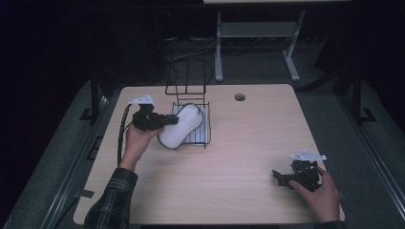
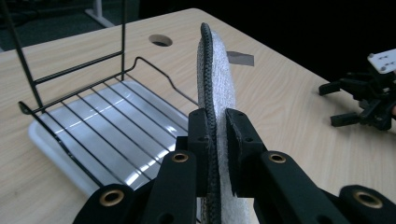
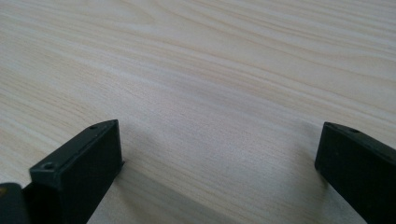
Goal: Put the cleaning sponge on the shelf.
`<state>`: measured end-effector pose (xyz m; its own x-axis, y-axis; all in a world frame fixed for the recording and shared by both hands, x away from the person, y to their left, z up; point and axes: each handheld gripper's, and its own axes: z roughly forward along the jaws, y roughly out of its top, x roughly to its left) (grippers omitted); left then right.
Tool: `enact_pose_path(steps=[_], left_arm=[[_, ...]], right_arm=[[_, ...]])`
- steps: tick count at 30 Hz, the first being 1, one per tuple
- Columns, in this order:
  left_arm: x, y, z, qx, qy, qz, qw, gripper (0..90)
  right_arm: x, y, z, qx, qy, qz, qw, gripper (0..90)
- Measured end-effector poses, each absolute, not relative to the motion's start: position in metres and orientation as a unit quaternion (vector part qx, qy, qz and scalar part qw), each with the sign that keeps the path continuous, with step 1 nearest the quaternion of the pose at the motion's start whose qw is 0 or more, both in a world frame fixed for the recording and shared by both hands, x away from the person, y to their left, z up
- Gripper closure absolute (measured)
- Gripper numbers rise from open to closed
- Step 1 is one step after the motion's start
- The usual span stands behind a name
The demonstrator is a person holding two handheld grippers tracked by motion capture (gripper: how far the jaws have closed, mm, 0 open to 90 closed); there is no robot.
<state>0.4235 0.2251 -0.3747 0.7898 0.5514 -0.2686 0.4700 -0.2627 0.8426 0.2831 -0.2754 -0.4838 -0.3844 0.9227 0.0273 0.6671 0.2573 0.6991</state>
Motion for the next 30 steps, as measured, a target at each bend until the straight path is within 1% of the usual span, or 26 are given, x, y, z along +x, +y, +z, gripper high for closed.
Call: enact_pose_path(steps=[5,10,21,26,30], left_arm=[[0.435,0.226,-0.372,0.793,0.322,0.048,0.516,80.9],[0.449,0.223,-0.369,0.793,0.323,0.047,0.515,80.9],[0.474,0.215,-0.380,0.790,0.344,0.029,0.507,80.8],[0.480,0.212,-0.384,0.787,0.353,0.020,0.506,80.7],[0.484,0.206,-0.388,0.793,0.357,0.020,0.494,80.5]], right_arm=[[0.283,-0.275,-0.484,0.518,0.768,0.321,0.199,0.2],[0.283,-0.275,-0.484,0.518,0.768,0.321,0.199,0.2],[0.283,-0.276,-0.484,0.517,0.768,0.321,0.199,0.2],[0.283,-0.276,-0.484,0.517,0.768,0.321,0.199,0.2],[0.283,-0.276,-0.484,0.517,0.768,0.321,0.199,0.2]])
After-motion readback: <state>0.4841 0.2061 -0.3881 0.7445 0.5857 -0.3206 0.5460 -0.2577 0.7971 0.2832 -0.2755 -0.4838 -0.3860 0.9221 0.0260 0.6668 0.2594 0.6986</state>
